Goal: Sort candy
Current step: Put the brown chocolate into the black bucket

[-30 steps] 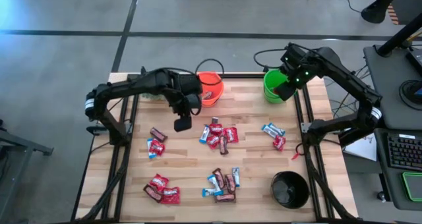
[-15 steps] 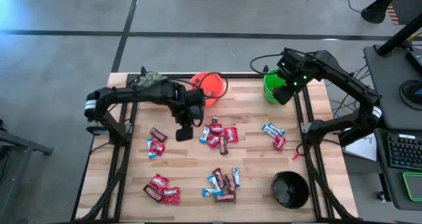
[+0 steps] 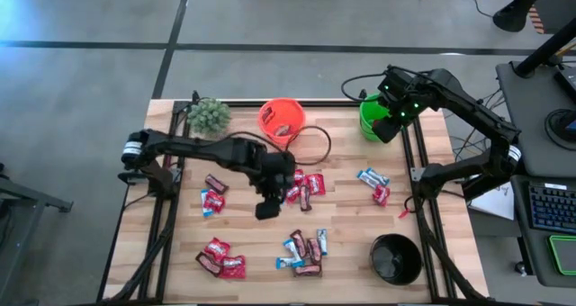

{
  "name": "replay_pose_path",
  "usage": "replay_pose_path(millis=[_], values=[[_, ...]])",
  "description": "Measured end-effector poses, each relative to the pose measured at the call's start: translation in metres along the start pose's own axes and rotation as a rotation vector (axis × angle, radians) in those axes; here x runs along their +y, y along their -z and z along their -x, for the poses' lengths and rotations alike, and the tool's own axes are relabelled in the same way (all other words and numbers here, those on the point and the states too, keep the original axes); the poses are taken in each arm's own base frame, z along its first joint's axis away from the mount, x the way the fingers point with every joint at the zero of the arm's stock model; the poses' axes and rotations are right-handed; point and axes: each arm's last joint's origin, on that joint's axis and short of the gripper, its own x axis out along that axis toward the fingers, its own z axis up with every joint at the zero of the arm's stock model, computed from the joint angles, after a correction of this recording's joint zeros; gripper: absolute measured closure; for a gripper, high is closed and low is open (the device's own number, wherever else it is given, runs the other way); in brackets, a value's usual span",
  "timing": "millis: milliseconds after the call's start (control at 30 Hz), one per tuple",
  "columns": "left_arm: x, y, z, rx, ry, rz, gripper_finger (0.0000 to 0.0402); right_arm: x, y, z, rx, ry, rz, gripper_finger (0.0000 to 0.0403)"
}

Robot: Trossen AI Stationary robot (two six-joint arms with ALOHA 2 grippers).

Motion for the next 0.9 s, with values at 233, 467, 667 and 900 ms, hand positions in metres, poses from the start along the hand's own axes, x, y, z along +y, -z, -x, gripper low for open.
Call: replay_pose_path(millis=[233,467,667,900], values=[[0.001,-0.004,-0.04,0.129,0.133,-0.078,0.0161,0.0,0.0,0.0,0.003,-0.001,-0.038,0.0294],[-0.012,-0.011,-0.069,0.193,0.082,-0.306,0.0161,0.001,0.001,0.0,0.01,-0.03,-0.115,0.0294],[-0.025,-0.03,-0.074,0.19,0.041,-0.449,0.0161,0.007,0.005,0.003,0.011,-0.059,-0.137,0.0294],[-0.03,-0.046,-0.07,0.237,0.032,-0.525,0.0161,0.014,0.007,0.002,0.016,-0.066,-0.134,0.0294]])
